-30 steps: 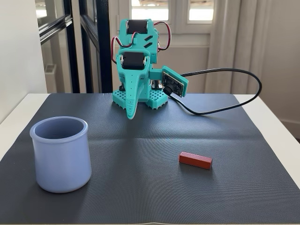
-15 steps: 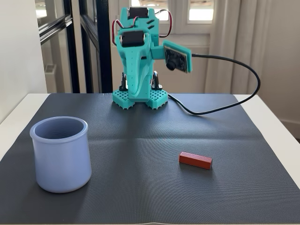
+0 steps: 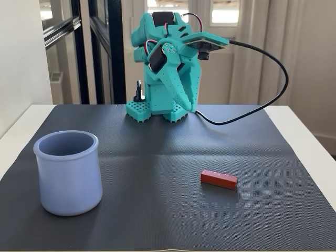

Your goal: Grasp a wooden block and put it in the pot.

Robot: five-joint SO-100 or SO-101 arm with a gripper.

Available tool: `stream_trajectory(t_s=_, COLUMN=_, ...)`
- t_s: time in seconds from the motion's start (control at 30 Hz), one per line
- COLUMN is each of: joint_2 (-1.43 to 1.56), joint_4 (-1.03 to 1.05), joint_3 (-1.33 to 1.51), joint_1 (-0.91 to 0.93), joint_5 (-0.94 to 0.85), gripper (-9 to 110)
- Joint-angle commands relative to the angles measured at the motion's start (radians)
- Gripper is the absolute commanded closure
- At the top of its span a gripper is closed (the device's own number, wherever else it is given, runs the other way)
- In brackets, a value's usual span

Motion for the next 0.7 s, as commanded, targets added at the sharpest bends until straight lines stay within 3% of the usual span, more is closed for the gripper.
stream_trajectory(t_s=0.0, joint_2=0.002, joint_4=0.002, joint_3=0.005, joint_1=-0.011, joint_5=0.100, gripper=101)
stream_trajectory(t_s=0.33, joint_2=-0.054, joint_4=-0.049, joint_3=0.009, joint_1=-0.011, joint_5=-0.163, gripper=101)
stream_trajectory(t_s=0.67, joint_2=-0.635, joint_4=-0.055, joint_3=-0.357, joint_1=-0.015, joint_5=-0.407, gripper=101)
